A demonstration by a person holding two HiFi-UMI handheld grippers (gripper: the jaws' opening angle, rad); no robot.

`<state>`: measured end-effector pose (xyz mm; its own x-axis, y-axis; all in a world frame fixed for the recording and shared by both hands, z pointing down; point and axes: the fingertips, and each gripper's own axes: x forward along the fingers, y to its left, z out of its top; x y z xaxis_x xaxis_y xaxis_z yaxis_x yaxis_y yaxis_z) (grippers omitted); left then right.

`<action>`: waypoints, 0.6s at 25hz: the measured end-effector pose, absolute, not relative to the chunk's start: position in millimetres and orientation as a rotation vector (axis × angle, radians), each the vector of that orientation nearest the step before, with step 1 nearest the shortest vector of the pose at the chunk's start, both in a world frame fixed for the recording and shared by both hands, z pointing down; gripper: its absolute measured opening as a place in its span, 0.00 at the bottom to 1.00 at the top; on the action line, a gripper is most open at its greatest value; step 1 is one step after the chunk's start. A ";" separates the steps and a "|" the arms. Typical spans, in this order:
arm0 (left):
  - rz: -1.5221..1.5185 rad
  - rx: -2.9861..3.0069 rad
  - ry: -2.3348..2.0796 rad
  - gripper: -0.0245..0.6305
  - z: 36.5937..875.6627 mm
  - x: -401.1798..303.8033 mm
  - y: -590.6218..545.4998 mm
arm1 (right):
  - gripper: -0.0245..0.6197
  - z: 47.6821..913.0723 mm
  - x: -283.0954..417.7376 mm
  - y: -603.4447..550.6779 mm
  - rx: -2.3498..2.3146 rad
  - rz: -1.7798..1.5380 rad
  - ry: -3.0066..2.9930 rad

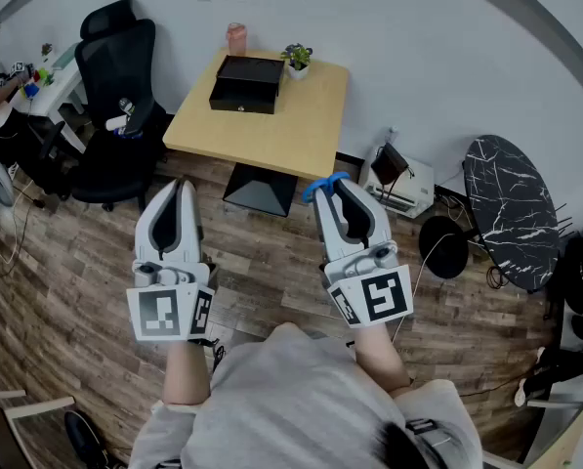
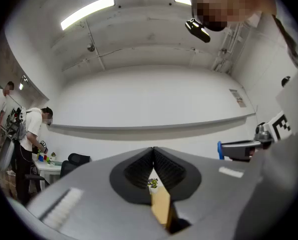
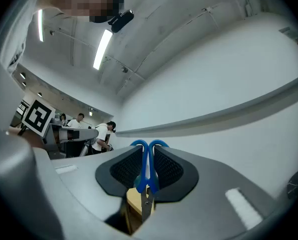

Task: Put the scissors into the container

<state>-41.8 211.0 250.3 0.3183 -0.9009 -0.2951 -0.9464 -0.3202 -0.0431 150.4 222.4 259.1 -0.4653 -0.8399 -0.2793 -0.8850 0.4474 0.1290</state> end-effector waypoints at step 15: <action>0.299 -2.359 1.739 0.13 263.1 -40.5 213.0 | 0.15 271.6 152.2 214.4 -1.485 0.329 2.544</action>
